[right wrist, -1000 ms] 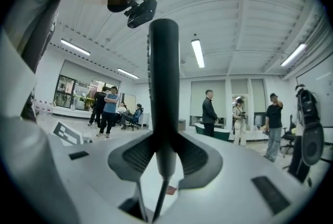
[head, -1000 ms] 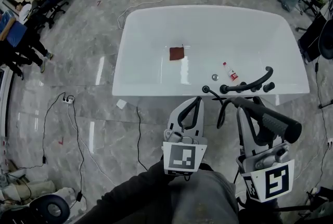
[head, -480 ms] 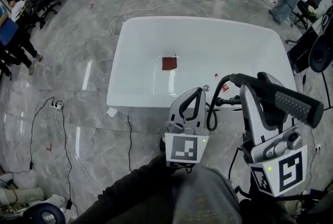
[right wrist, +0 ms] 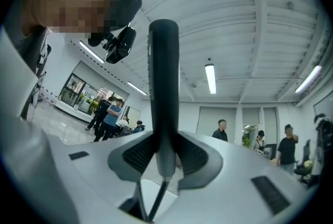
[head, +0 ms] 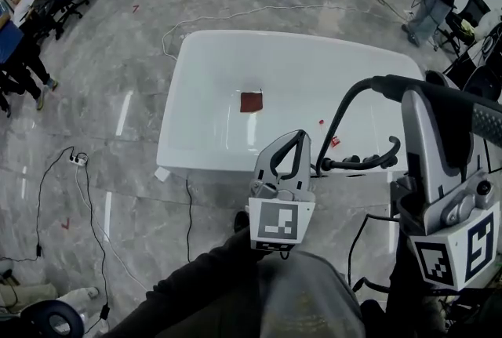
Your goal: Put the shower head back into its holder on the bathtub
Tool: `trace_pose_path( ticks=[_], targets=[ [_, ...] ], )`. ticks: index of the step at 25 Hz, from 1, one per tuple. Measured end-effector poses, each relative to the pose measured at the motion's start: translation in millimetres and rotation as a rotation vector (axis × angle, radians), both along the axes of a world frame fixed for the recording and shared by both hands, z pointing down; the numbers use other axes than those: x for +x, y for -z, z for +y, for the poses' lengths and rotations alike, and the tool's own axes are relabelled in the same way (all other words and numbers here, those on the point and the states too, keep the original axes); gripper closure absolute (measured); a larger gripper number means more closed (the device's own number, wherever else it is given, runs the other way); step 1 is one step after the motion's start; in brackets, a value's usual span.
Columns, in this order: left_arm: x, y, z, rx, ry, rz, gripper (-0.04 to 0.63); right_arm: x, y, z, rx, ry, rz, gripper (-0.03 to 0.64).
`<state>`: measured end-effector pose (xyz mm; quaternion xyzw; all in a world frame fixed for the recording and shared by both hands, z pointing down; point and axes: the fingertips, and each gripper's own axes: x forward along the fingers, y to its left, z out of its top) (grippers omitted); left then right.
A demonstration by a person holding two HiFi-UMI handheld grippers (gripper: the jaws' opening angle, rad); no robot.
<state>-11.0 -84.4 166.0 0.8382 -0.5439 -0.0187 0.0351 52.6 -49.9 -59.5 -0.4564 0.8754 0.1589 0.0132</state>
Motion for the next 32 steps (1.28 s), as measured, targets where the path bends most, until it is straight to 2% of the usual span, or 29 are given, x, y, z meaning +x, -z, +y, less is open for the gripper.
trace_pose_path(
  ticks=[6, 15, 32],
  targets=[
    [-4, 3, -7, -0.003, -0.003, 0.004, 0.592, -4, -13, -14, -0.040, -0.003, 0.007, 0.477],
    [-11, -30, -4, -0.063, -0.032, -0.024, 0.592, -4, -99, -23, -0.216, -0.059, 0.001, 0.477],
    [-6, -41, -14, -0.110, -0.114, -0.013, 0.592, 7, -137, -31, -0.313, -0.161, -0.009, 0.477]
  ],
)
